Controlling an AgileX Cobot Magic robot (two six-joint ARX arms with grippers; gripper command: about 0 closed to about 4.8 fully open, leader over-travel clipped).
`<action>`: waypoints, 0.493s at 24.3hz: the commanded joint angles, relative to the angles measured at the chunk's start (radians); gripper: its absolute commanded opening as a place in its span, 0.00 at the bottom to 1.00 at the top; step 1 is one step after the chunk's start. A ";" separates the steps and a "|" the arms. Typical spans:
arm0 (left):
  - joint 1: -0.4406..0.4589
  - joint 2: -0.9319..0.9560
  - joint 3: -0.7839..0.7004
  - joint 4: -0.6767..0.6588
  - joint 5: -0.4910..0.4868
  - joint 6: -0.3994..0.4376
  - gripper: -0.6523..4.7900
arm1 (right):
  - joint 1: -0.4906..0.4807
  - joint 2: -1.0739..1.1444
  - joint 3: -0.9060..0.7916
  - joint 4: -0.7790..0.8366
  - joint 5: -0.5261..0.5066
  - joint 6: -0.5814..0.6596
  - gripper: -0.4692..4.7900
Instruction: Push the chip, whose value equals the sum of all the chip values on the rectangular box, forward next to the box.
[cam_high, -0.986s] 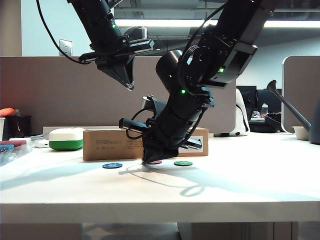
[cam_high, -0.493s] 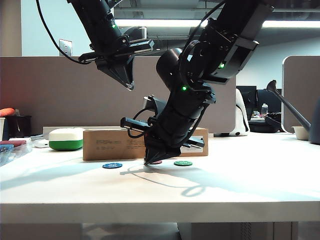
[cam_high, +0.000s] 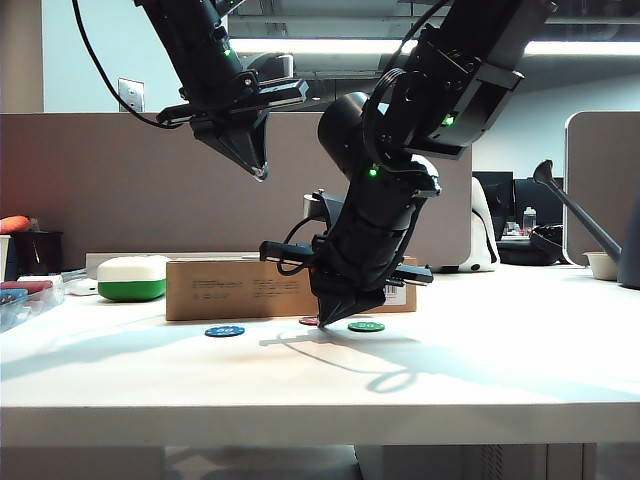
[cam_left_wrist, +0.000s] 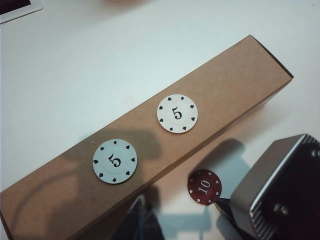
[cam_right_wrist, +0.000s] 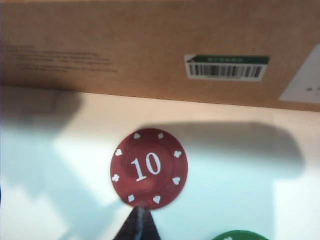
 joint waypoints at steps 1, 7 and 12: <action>-0.002 -0.005 0.003 0.009 0.002 0.001 0.11 | -0.001 0.015 -0.011 -0.074 0.000 -0.002 0.08; -0.002 -0.005 0.003 0.009 0.002 0.001 0.11 | -0.003 0.017 -0.011 -0.032 0.016 -0.002 0.08; -0.002 -0.005 0.003 0.009 0.002 0.001 0.11 | -0.007 0.018 -0.011 -0.021 0.016 -0.002 0.08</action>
